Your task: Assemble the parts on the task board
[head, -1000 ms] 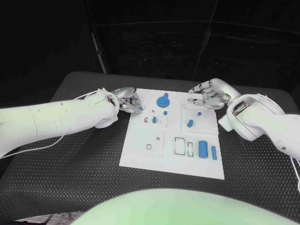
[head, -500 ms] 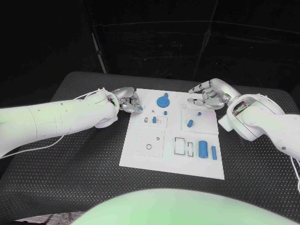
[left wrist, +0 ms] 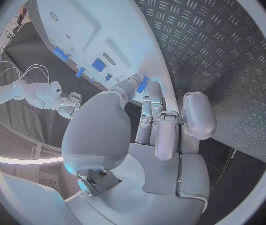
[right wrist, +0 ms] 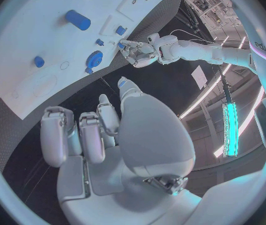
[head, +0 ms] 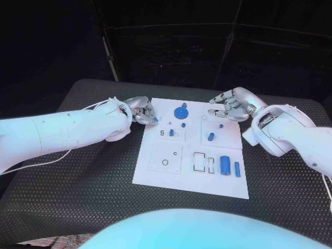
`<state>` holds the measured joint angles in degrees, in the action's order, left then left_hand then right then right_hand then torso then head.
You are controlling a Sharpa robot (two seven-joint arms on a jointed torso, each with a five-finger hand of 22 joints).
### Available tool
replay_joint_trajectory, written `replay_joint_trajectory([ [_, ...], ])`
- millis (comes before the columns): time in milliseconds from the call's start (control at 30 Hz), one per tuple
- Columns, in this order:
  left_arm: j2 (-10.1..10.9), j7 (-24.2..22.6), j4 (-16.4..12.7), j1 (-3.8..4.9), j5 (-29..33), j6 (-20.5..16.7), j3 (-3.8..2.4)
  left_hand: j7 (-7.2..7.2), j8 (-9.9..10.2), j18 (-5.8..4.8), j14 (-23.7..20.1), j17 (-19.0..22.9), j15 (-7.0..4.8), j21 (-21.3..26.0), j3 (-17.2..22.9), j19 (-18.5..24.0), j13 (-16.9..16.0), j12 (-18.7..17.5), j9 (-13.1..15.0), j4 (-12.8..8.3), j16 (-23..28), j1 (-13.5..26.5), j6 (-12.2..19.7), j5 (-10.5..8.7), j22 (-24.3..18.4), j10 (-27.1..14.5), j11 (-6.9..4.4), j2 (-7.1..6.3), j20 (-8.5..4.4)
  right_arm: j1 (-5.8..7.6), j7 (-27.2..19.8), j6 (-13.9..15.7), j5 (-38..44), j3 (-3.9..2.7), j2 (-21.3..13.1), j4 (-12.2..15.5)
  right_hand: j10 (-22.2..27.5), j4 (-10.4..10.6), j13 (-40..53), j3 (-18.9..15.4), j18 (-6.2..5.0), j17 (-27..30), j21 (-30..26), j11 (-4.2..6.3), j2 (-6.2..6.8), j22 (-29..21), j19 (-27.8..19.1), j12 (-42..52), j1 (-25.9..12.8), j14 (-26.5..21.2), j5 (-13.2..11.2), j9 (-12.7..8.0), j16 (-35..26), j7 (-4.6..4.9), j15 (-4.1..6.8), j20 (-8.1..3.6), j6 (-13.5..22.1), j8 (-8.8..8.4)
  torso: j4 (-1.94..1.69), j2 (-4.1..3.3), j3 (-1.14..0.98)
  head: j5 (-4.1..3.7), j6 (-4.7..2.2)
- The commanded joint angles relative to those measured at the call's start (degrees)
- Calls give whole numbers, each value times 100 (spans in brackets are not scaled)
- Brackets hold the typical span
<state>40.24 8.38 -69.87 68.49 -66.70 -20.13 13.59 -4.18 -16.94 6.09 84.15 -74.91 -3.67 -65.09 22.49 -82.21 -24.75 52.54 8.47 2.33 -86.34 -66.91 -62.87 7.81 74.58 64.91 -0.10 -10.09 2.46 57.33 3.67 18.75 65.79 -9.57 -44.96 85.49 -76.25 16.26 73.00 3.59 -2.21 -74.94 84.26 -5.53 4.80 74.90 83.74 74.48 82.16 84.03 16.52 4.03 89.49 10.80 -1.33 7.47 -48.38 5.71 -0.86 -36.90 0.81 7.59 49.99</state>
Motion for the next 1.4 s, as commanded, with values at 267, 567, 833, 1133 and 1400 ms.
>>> replay_joint_trajectory([
  [267,10,205,-22,-10,-71,174,11,11,-14,-93,422,-698,-29,-23,-69,-41,-21,48,-14,83,-42,78,-38,-5,14,31,-18,-20,-17,4,-49,4,-9,-2,4,6,33,6,-6,-38,-58,-1355,-34,-17,-7,150,-9,19,-38,547,12,0,-39,-3,6,-24,23,23,2,0,-1,1,1],
  [567,6,243,-21,-11,-98,169,11,10,-15,-94,422,-700,-29,-25,-111,-44,-27,66,-16,115,-44,95,-41,-7,19,29,-18,-33,-18,3,-50,1,-9,-2,2,6,40,5,-13,-41,-59,-1350,-37,-18,-5,145,-12,15,-41,545,14,-1,-42,-2,5,-23,28,22,1,1,-4,-3,1],
  [833,10,266,-37,-11,-115,155,11,12,-19,-97,423,-710,-28,-32,-239,-48,-44,115,-21,226,-50,151,-48,-4,34,25,-17,-41,-17,3,-51,-3,-9,-2,3,2,40,5,-13,-41,-59,-1350,-37,-18,-5,145,-12,15,-41,545,14,-1,-42,-2,5,-23,28,22,0,-1,0,-2,1],
  [1133,12,273,-57,-11,-117,106,11,15,-31,-99,425,-726,-28,-43,-567,-56,-71,199,-29,429,-59,188,-56,2,62,13,-17,-40,-19,3,-52,-7,-9,-2,4,-8,40,5,-13,-41,-59,-1350,-37,-18,-5,145,-12,15,-41,545,14,-1,-42,-2,5,-23,28,22,2,-1,-3,2,1],
  [1400,20,307,-68,-11,-118,89,11,19,-41,-101,428,-740,-30,-51,-666,-61,-81,230,-30,486,-66,158,-67,5,74,13,-20,-12,-20,3,-52,-9,-9,-2,1,-10,40,5,-13,-41,-59,-1350,-37,-18,-5,145,-12,15,-41,545,14,-1,-42,-2,5,-23,28,22,0,0,-3,2,1],
])
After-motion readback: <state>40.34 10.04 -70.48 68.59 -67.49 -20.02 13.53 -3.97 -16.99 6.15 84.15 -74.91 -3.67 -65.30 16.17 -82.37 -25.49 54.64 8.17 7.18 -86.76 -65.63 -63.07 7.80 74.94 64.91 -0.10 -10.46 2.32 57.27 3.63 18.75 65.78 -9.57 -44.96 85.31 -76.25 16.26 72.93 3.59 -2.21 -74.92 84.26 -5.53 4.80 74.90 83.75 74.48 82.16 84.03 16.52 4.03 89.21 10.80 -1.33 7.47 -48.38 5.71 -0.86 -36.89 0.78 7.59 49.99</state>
